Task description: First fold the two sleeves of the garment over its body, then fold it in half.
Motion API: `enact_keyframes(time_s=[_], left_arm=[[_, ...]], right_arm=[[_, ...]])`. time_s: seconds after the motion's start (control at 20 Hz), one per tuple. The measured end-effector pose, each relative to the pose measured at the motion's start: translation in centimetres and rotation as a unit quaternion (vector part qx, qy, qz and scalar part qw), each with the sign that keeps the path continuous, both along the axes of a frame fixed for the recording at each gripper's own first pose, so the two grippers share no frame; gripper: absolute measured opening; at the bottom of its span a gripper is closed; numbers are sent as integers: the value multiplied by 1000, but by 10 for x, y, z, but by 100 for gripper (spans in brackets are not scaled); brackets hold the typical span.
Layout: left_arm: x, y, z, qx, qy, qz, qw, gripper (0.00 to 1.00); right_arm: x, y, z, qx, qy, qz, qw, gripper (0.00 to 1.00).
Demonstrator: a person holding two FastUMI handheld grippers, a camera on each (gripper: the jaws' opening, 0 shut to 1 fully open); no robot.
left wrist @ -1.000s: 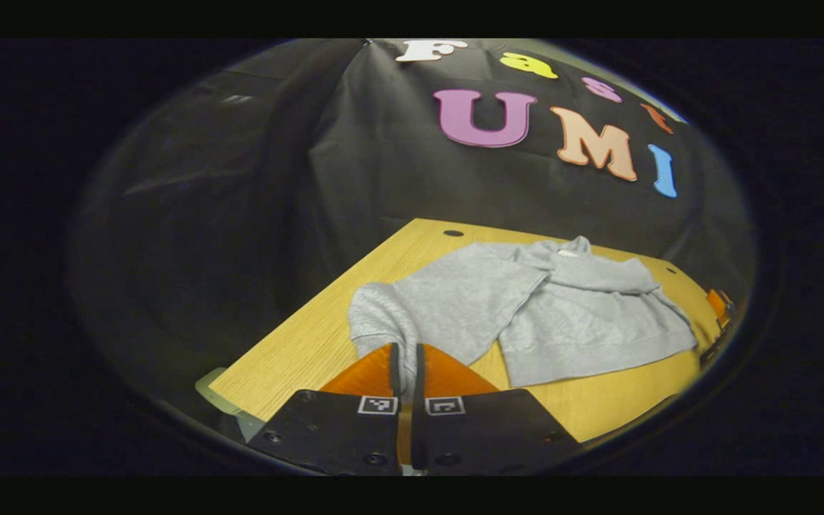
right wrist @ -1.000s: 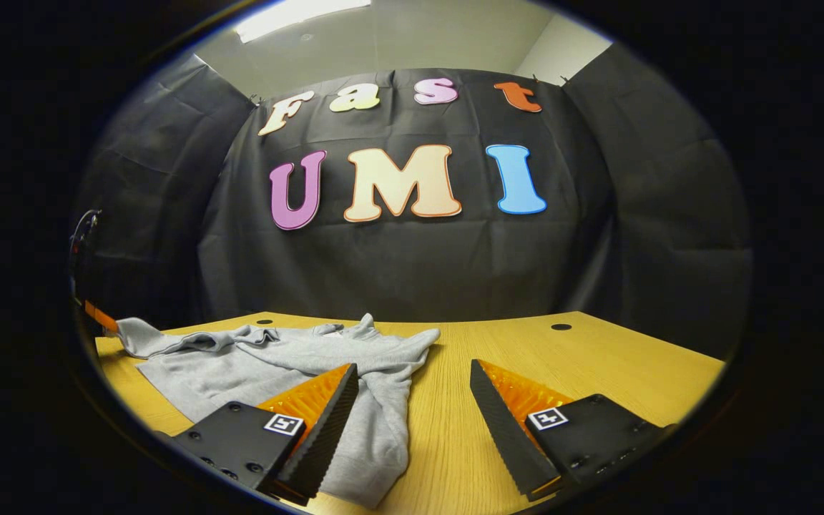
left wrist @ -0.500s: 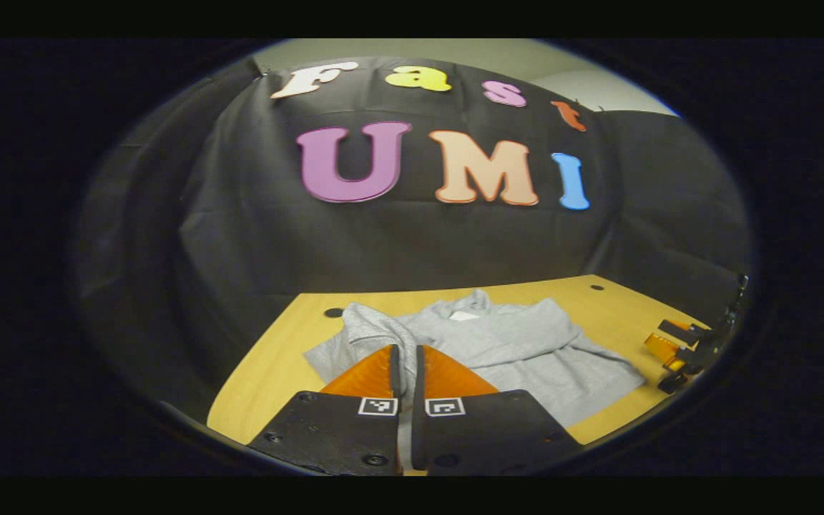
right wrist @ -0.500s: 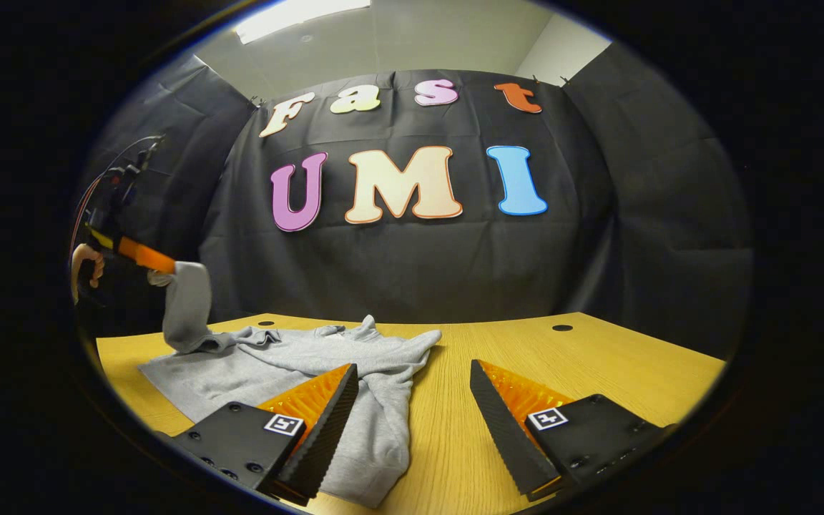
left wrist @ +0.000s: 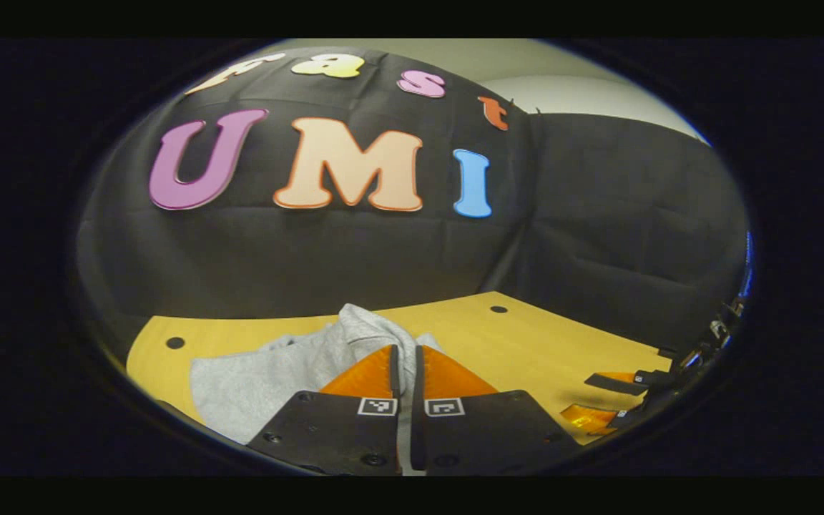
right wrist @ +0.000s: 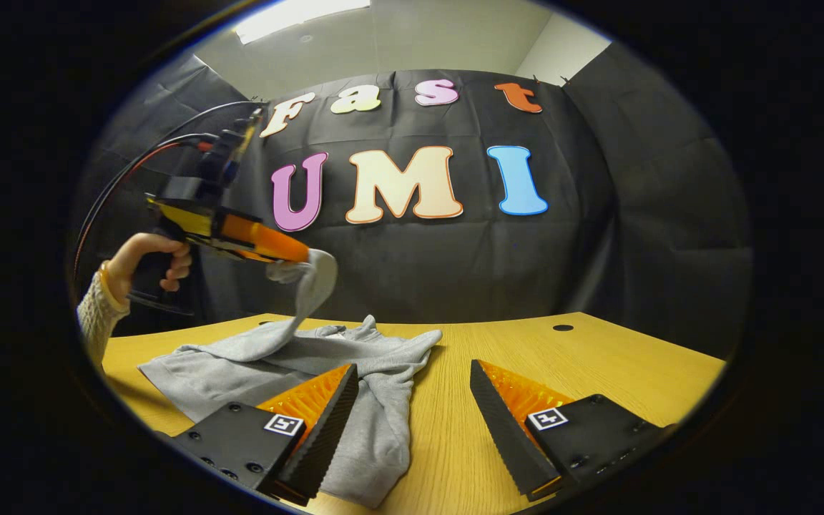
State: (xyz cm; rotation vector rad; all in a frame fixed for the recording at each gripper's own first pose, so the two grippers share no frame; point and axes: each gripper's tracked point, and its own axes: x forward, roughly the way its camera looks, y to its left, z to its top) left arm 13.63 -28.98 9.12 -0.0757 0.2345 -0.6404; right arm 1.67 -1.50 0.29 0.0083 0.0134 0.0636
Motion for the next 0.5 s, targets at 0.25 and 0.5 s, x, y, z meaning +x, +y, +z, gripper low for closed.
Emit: enact_keyframes(time_s=[0.25,0.5], left_arm=[[36,-55,-60,19,39,-13,999,0],[48,-76,-108,34,88,-21,995,0]], right_arm=[[-1,0,0,0,0,2,1000,97],[1,1,0,1,0,5,1000,97]])
